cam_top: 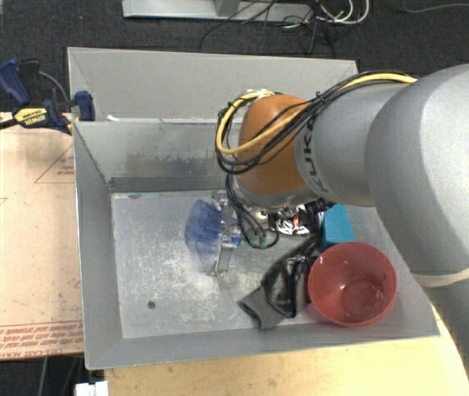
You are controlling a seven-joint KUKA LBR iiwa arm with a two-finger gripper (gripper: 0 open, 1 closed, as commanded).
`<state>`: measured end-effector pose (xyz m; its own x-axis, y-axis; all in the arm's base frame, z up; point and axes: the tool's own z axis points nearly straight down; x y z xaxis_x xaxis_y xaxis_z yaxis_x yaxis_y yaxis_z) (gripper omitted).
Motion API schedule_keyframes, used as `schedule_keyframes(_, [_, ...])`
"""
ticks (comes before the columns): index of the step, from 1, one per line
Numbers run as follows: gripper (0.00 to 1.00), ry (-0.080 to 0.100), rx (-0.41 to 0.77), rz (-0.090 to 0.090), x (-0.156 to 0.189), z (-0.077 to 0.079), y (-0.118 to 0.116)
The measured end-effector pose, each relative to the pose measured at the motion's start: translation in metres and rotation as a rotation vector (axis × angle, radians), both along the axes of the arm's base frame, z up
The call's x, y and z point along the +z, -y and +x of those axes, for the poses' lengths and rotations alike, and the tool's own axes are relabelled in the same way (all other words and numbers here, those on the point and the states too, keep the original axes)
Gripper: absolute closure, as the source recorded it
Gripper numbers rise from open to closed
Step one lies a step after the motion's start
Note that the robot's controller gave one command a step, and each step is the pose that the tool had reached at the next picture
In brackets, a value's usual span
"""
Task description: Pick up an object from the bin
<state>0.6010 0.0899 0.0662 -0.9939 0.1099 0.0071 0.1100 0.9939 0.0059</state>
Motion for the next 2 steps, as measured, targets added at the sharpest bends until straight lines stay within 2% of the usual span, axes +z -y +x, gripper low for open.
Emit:
schedule_keyframes(1, [0.00, 0.012, 0.051, -0.003, 0.004, 0.012, 0.015])
schedule_keyframes(2, [1.00, 0.009, 0.001, 0.001, 0.003, 0.003, 0.000])
